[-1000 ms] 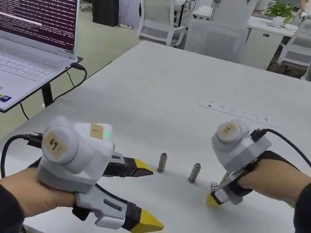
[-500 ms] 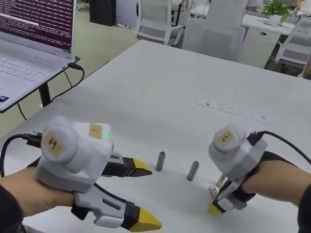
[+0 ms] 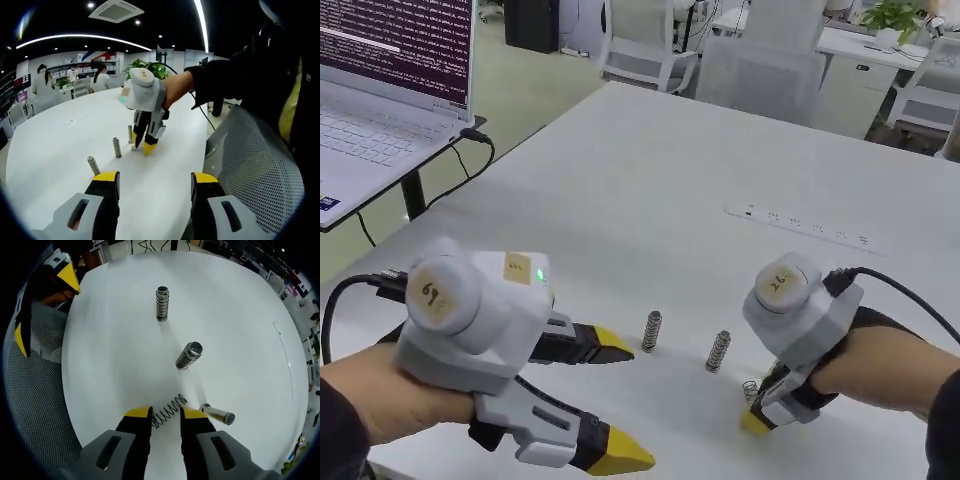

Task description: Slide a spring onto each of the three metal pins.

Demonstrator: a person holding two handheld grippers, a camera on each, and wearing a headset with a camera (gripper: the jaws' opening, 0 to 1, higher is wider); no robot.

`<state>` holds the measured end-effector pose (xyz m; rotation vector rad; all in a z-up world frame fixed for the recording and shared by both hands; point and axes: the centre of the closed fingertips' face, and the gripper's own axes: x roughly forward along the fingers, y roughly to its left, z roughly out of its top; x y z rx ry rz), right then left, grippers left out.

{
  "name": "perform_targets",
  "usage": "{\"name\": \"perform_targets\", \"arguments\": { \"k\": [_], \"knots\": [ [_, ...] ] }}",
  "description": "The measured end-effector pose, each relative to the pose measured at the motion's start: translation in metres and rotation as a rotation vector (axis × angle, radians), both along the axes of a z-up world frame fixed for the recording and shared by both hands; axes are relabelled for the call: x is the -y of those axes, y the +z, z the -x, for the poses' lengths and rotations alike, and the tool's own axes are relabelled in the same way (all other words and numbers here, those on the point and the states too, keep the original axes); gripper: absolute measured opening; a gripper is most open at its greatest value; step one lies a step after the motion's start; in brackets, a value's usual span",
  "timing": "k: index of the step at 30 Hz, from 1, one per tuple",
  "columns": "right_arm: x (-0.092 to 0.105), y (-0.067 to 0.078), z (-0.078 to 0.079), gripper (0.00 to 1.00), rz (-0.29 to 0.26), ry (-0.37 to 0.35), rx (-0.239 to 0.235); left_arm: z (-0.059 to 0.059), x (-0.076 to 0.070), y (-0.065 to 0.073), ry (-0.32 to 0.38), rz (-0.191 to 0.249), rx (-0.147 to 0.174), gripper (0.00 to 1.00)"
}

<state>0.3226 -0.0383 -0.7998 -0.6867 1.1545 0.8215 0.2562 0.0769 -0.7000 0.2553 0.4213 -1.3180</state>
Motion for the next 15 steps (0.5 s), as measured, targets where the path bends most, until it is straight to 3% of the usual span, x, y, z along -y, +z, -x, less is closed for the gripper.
{"name": "perform_targets", "arguments": {
  "k": [3, 8, 15],
  "knots": [
    [0.0017, -0.0002, -0.0017, 0.12, 0.031, 0.059, 0.023, -0.0007, -0.0004, 0.0001, 0.002, 0.002, 0.000, 0.52],
    [0.0002, -0.0003, 0.0001, 0.12, 0.040, 0.117, 0.026, -0.0013, -0.0011, -0.0009, 0.003, -0.001, -0.003, 0.52],
    [0.0031, 0.0015, 0.0006, 0.21, 0.015, 0.051, 0.007, -0.0016, -0.0012, -0.0011, 0.003, -0.001, -0.003, 0.51]
  ]
}}
